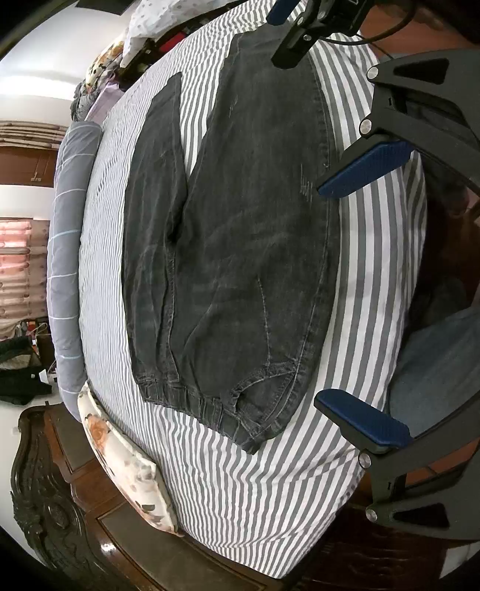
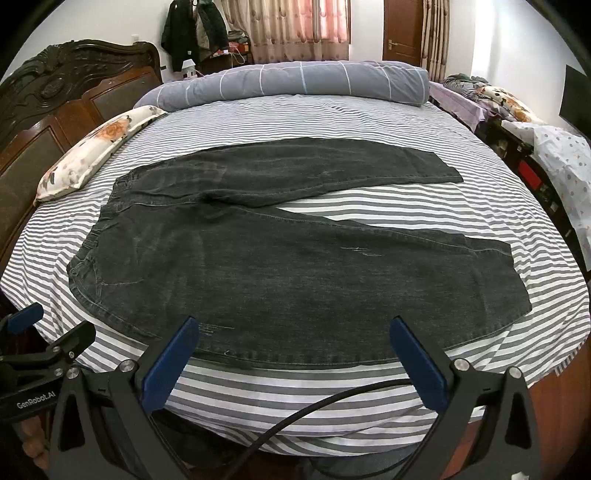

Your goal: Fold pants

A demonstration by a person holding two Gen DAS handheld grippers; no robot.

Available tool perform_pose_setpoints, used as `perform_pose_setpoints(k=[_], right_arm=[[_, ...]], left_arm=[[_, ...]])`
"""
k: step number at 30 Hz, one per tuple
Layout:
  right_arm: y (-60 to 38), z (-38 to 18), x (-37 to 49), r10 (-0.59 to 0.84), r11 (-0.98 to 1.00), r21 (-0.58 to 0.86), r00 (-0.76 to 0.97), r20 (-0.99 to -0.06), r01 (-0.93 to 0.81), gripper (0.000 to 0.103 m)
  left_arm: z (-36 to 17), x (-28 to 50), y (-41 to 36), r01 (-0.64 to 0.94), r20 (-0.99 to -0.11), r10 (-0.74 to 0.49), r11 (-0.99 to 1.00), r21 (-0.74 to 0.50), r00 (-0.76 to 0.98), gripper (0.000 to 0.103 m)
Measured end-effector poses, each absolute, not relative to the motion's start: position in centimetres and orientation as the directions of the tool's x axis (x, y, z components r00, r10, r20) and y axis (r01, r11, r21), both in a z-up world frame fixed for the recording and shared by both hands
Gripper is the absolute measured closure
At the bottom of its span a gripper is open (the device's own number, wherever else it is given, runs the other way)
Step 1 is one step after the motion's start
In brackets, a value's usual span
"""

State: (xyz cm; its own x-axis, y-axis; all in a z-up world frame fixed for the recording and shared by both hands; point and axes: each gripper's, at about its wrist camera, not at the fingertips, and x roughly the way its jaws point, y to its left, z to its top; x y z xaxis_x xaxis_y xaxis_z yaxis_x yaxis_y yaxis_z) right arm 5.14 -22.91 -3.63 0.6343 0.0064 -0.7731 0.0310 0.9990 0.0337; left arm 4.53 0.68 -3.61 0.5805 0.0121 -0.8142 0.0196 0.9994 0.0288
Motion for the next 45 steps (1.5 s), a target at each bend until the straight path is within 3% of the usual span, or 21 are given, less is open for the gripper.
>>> perform_pose_setpoints(k=[41, 45], right_arm=[[-23.2, -4.6, 6.1, 0.045, 0.997, 0.074, 0.619, -0.784, 0.021, 0.0], [-23.0, -4.9, 6.9, 0.067, 0.996, 0.088, 0.627, -0.776, 0.003, 0.0]], left_arm=[[-4.4, 6.0, 1.8, 0.023, -0.815, -0.003, 1.0, 0.012, 0.58, 0.0], [-4.1, 7.5, 3.9, -0.008, -0.799, -0.002, 1.0, -0.008, 0.601, 0.007]])
